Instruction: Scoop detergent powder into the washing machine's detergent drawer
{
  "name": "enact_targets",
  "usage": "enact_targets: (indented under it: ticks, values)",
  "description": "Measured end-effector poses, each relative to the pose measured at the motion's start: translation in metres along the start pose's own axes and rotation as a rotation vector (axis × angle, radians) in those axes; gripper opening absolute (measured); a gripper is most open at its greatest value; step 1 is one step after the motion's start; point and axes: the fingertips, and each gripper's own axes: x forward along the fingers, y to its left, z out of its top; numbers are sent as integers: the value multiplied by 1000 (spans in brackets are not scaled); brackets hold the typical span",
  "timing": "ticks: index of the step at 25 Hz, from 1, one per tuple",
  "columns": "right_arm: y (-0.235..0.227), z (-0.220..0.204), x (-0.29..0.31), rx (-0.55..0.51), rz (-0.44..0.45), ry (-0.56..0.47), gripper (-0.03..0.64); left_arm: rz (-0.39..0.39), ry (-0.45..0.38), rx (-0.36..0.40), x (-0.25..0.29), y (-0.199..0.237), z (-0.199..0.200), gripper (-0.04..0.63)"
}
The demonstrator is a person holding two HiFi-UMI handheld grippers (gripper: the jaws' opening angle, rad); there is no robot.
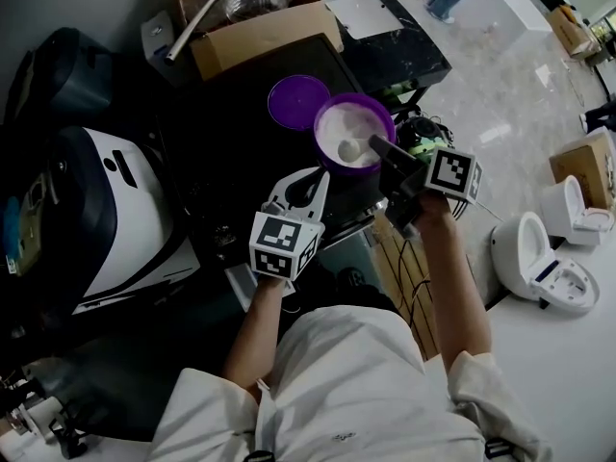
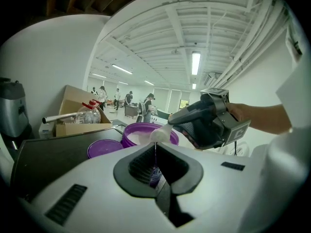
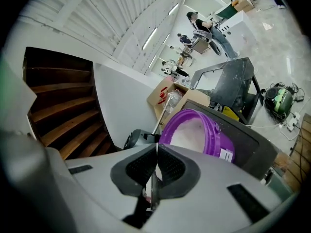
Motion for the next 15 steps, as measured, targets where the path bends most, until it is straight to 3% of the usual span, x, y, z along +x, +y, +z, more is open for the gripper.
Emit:
enact_targets:
  ticks: [15]
  values:
    - [0, 23, -43, 157, 150, -61, 8, 155, -35, -26, -35, -49, 8, 21]
